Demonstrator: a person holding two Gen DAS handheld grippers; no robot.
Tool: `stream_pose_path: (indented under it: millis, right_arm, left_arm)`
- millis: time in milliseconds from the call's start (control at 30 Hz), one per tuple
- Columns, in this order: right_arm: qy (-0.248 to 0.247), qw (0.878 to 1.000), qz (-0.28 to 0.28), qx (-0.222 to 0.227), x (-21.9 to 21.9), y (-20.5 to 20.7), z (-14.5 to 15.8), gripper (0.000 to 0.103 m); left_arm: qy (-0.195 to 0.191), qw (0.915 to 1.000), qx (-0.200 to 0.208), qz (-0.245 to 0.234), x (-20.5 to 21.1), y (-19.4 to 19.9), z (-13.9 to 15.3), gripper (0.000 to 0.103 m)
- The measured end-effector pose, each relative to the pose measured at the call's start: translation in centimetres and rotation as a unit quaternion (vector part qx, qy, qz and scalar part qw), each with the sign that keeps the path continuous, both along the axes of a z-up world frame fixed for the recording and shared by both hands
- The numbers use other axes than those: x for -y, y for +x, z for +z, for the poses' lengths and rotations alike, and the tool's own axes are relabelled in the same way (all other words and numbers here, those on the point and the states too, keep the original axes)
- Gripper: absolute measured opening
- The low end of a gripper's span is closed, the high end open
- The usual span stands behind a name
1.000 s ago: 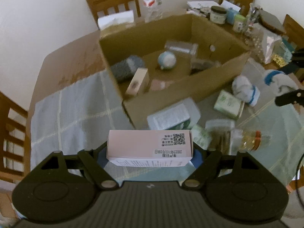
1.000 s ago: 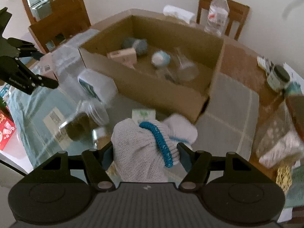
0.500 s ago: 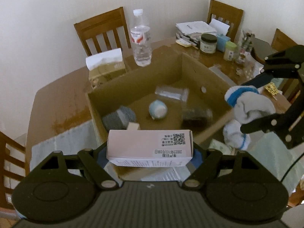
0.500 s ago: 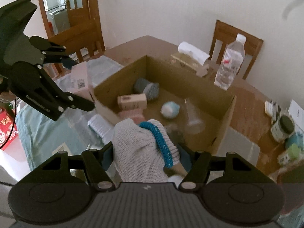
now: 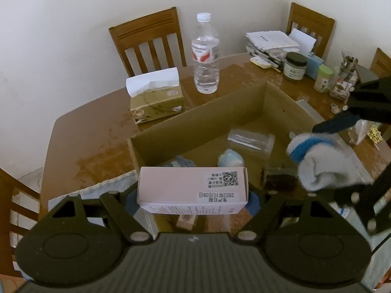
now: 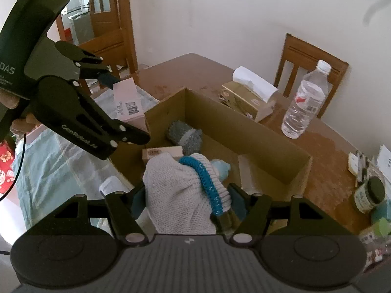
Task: Organize objects
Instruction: 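Carry the pink box and white sock over the cardboard box, open the right tool, then lower the pink box into the cardboard box and open the left tool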
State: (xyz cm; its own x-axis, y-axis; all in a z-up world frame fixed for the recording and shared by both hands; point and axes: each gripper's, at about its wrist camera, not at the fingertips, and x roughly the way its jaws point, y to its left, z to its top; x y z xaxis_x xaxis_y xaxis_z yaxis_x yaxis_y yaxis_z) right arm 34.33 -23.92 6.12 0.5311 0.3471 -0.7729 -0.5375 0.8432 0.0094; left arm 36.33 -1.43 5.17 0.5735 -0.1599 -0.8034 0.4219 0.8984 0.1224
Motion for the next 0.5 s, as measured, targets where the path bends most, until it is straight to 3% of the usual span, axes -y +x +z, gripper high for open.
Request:
stream_pose_path:
  millis: [100, 500]
  right_arm:
    - [0.001, 1.000, -0.001, 0.003, -0.3, 0.4, -0.1, 0.092]
    - [-0.004, 1.000, -0.028, -0.013, 0.9, 0.1, -1.1, 0.096]
  left_arm:
    - [0.000, 1.0000, -0.002, 0.002, 0.0, 0.4, -0.3, 0.081]
    - [-0.007, 0.9999, -0.012, -0.006, 1.3, 1.9, -1.1, 0.082]
